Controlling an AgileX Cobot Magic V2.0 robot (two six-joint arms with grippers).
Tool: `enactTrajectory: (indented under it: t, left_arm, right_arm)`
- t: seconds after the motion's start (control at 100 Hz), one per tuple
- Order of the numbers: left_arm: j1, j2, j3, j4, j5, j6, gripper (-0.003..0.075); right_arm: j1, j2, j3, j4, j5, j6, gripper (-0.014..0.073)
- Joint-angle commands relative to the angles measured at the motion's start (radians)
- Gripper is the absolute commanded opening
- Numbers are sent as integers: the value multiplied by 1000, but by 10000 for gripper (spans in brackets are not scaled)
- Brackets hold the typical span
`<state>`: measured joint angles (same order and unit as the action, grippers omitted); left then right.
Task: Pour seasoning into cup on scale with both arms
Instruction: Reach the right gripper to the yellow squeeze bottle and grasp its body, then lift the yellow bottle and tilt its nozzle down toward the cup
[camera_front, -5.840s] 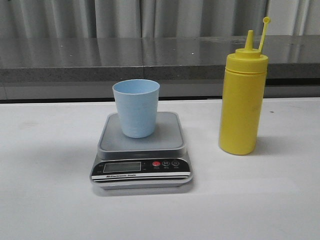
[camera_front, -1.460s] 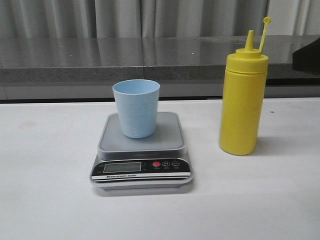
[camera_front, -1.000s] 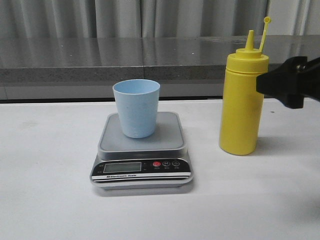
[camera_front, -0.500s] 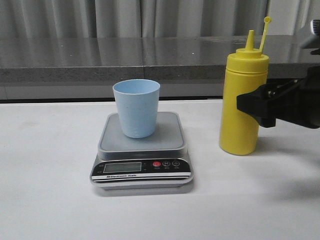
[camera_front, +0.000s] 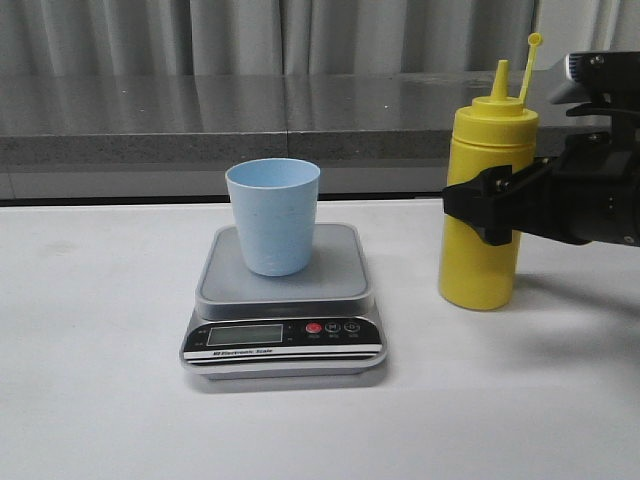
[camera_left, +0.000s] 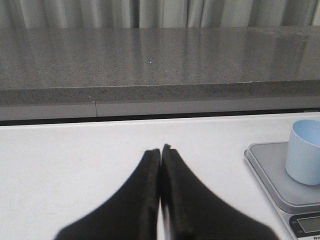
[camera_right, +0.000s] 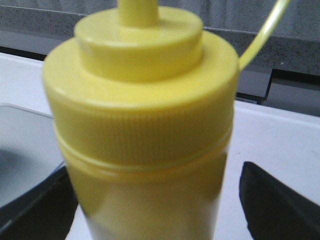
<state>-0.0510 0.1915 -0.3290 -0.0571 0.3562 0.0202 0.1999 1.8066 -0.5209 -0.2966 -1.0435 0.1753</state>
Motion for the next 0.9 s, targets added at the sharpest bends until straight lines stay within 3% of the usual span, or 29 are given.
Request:
enactTrajectory:
  t: [0.0,0.27,0.56,0.89]
  left_arm:
    - [3,10,-25,-4,-78,-11,-20]
    - [3,10,-25,-4,-78,-11,-20]
    - [3,10,-25,-4,-78,-11,-20]
    - [3,10,-25,-4,-78,-11,-20]
  right_arm:
    - [0,-14,-42,-17,-75,-14,647]
    - [0,15,-63,-23,-77,-14,633]
    - [0,15,-63,-22,-94,-14,321]
    - [0,-49,-64,-59,-107,-91,319]
